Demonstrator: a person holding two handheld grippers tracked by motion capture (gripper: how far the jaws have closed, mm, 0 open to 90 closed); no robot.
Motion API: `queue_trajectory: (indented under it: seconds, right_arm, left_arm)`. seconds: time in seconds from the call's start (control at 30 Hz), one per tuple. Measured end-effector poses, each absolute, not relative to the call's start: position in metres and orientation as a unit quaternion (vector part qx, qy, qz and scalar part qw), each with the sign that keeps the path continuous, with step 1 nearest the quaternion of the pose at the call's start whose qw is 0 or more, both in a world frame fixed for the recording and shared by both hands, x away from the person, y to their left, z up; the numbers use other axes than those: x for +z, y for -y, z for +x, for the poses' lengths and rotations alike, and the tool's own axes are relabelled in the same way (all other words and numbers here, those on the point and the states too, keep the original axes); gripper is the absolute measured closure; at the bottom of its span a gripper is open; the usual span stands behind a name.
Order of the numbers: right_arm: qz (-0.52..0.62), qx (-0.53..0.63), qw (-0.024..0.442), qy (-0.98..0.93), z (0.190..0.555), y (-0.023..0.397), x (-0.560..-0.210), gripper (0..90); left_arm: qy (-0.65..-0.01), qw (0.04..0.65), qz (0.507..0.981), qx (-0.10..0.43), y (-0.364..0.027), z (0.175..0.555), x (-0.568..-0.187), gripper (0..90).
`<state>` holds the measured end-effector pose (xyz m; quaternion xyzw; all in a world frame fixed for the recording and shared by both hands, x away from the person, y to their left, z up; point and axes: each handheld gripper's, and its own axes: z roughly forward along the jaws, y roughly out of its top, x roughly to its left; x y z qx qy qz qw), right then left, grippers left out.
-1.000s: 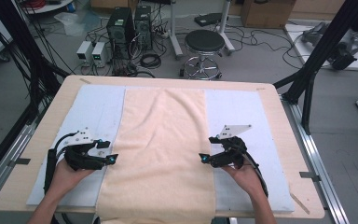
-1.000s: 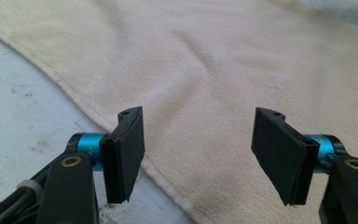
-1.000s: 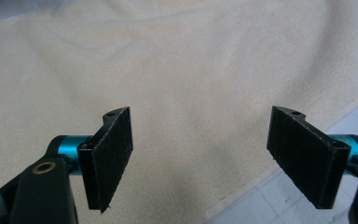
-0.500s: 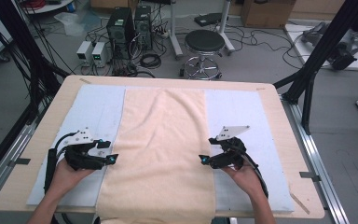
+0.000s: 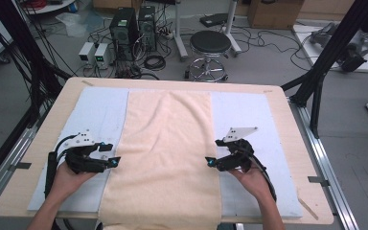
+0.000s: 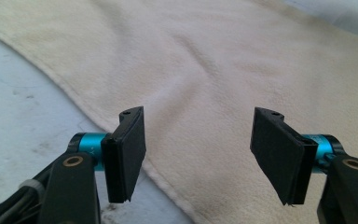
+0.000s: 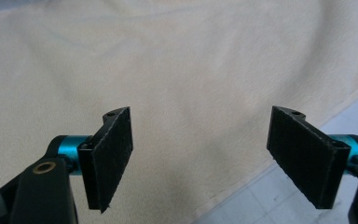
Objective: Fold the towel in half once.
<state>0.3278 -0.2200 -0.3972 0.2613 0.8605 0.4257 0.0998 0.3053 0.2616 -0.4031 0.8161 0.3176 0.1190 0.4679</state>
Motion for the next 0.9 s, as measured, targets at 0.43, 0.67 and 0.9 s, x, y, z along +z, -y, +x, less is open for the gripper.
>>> queue_trajectory:
  seconds: [0.43,0.67,0.9]
  right_arm:
    - [0.278,0.412,0.130,-0.858,0.389,0.223,-0.361,22.9]
    - [0.297,0.408,0.131,-0.853,0.426,0.221,-0.359,26.5]
    - [0.335,0.383,0.107,-0.854,0.451,0.218,-0.394,33.4]
  left_arm:
    - [-0.346,0.461,0.803,0.151,-0.265,0.366,-0.368,36.6]
    - [-0.369,0.459,0.794,0.151,-0.260,0.403,-0.372,37.1]
    - [-0.400,0.428,0.800,0.125,-0.250,0.426,-0.405,40.4]
